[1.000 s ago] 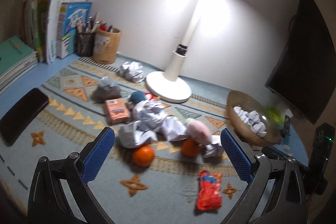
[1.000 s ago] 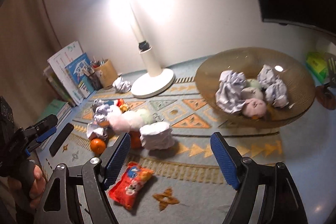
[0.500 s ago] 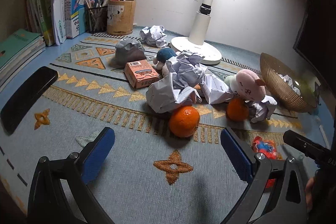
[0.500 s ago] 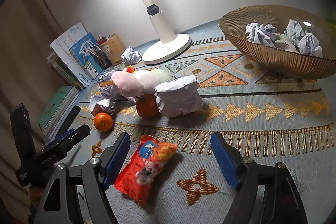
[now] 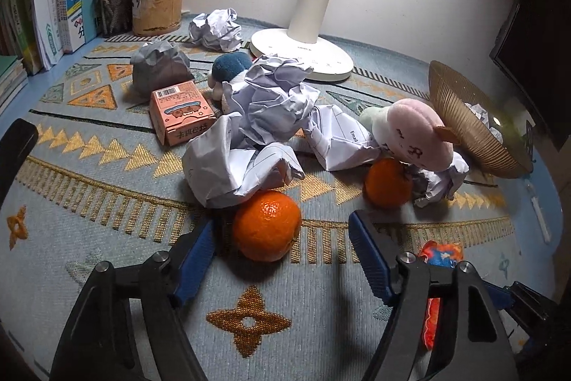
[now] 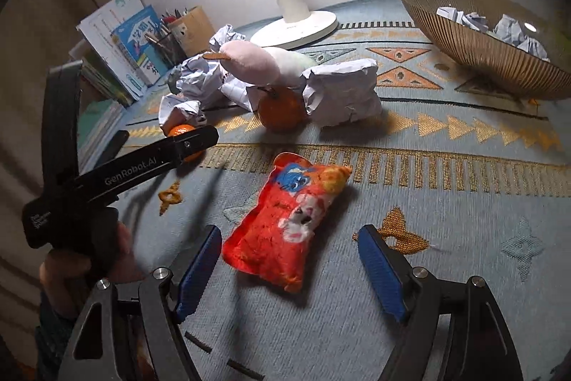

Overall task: Organize objects
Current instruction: 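Grasp an orange with the left tool while the right tool grasps the red snack bag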

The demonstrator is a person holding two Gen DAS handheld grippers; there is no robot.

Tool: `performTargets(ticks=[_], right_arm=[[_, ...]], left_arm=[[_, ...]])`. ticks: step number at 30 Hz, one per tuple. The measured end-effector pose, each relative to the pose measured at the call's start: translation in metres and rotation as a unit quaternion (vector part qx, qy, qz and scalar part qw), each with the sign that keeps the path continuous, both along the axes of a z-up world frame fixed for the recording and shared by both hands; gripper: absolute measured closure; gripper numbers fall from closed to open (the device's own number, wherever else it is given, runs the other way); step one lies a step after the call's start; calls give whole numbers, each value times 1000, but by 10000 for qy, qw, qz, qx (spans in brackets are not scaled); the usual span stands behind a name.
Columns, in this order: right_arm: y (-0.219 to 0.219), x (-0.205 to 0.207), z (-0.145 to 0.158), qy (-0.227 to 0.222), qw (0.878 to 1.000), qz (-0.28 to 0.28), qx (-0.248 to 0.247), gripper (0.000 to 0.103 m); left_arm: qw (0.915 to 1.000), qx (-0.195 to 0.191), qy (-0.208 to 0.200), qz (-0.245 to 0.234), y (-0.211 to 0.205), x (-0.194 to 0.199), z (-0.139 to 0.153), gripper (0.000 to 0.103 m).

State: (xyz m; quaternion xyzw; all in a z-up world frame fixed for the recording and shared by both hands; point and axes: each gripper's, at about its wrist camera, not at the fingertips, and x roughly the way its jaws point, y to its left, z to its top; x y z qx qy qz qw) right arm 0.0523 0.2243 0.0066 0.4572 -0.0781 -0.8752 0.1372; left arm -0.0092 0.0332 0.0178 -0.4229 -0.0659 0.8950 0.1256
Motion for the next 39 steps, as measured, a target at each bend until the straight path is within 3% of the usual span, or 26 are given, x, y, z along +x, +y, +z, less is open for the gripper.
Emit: performTargets(ticks=[3, 7, 10, 11, 15, 18, 22, 28, 32, 33, 34, 37, 39], right_arm=[[-13, -7, -1, 17, 9999, 11, 120, 25], [-34, -16, -3, 139, 9976, 41, 673, 31], [-41, -17, -3, 328, 9922, 45, 1204, 55], [-39, -17, -3, 366, 9915, 92, 1242, 67], [-17, -12, 8, 470, 9950, 346, 809, 73], [2, -3, 25, 759, 9933, 411, 765, 73], [17, 0, 30, 826, 9908, 630, 863, 73], [30, -9, 5, 455, 9950, 697, 544, 72], [41, -10, -1, 238, 9980, 543, 210, 58], [42, -9, 0, 244, 9983, 494, 192, 44], [43, -7, 1, 268, 9985, 443, 180, 38], [37, -3, -1, 209, 9981, 544, 223, 35], [27, 1, -3, 274, 9962, 569, 592, 35]], left_arm=[[10000, 73, -13, 3, -2, 1, -1, 41], [10000, 62, 50, -55, 0, 3, 1, 49], [10000, 16, -1, -95, 2, 1, 0, 59], [9999, 9, -8, -102, 2, 0, 0, 65], [9992, 13, 41, -392, 7, 4, 3, 68], [9976, -20, 223, -655, 14, 17, 10, 68], [9950, 133, 324, -935, 30, 34, 14, 68], [9931, -386, 443, -1018, 50, 40, 10, 68], [9929, -461, 368, -1036, 50, 40, 7, 68], [9925, -504, 362, -1051, 52, 40, 7, 68], [9920, -551, 357, -1074, 53, 40, 7, 68], [9907, -668, 361, -1129, 58, 42, 6, 68], [9905, -659, 367, -1153, 58, 42, 6, 68]])
